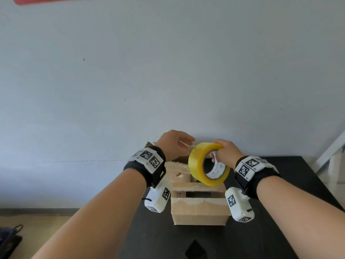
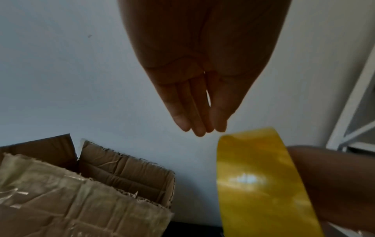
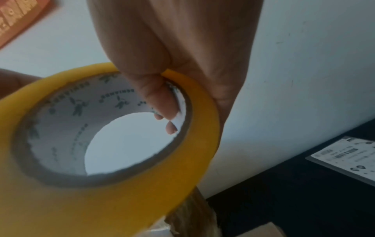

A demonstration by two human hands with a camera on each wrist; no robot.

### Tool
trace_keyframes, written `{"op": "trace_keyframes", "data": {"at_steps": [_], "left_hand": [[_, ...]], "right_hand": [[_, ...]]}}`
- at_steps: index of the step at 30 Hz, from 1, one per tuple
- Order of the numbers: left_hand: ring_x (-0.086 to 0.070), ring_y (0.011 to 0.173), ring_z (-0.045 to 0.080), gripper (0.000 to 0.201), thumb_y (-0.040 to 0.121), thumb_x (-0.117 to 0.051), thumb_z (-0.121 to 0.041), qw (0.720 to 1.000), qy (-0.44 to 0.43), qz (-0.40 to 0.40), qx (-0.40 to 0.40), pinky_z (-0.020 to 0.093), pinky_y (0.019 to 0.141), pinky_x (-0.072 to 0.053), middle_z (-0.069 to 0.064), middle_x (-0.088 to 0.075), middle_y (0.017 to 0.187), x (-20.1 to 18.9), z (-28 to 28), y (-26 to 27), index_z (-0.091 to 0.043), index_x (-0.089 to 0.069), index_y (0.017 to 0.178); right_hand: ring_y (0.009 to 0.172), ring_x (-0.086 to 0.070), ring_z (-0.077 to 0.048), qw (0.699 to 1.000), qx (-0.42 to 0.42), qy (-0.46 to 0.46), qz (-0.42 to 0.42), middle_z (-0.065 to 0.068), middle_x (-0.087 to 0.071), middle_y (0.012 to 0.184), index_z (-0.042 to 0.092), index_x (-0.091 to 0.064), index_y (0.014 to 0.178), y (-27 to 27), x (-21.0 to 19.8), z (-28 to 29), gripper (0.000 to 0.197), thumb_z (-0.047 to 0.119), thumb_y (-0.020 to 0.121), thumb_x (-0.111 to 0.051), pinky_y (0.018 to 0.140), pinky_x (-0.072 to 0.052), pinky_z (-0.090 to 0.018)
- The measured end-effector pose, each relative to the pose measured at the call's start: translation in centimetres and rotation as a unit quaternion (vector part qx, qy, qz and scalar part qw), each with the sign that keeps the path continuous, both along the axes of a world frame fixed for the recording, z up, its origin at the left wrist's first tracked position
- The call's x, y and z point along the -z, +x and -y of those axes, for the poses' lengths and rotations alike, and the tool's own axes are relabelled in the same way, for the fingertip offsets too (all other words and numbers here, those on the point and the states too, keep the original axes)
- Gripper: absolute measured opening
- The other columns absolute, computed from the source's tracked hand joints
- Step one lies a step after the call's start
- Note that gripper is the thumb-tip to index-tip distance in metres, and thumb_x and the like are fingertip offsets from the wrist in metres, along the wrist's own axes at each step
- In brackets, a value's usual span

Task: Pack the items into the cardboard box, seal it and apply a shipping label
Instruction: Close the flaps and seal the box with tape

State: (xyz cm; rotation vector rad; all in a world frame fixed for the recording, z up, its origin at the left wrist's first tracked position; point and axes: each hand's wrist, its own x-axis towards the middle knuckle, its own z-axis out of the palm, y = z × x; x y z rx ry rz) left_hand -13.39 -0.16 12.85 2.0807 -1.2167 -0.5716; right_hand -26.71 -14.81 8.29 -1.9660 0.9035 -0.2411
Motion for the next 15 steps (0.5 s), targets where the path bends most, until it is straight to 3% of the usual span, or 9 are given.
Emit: {"op": "trace_keyframes", "data": {"at_steps": [5, 9, 15], "left_hand": [[-0.066, 0.087, 0.009, 0.022, 0.081, -0.065, -0.009, 0.995, 0.008, 0.099, -0.021, 0.024, 0.083, -0.053, -0.006, -0.074, 0.091, 0.08, 0.51, -0.88, -0.021, -0.077, 0.095], [-0.064, 0.086, 0.009, 0.015, 0.086, -0.066, -0.02, 0.988, 0.013, 0.148, -0.035, 0.018, 0.077, -0.048, -0.005, -0.074, 0.092, 0.33, 0.67, -0.93, -0.022, -0.077, 0.097], [-0.064, 0.086, 0.013, 0.014, 0.088, -0.062, -0.022, 0.981, 0.017, 0.19, -0.037, 0.024, 0.079, -0.051, -0.003, -0.073, 0.088, 0.23, 0.73, -0.77, -0.019, -0.074, 0.093]], "right_hand": [[0.077, -0.064, -0.03, 0.999, 0.023, 0.035, 0.01, -0.014, -0.065, 0.081, 0.004, -0.06, 0.087, 0.17, -0.17, -0.19, 0.025, -0.014, 0.079, -0.044, 0.079, -0.052, -0.04], [0.081, -0.065, -0.032, 0.999, 0.026, 0.035, 0.006, -0.013, -0.065, 0.082, 0.006, -0.059, 0.087, 0.13, -0.35, -0.16, 0.025, -0.013, 0.08, -0.045, 0.081, -0.052, -0.041], [0.088, -0.067, -0.036, 0.999, 0.023, 0.034, -0.001, -0.014, -0.066, 0.084, 0.008, -0.058, 0.085, 0.16, -0.66, -0.34, 0.025, -0.012, 0.081, -0.044, 0.083, -0.052, -0.043]]}}
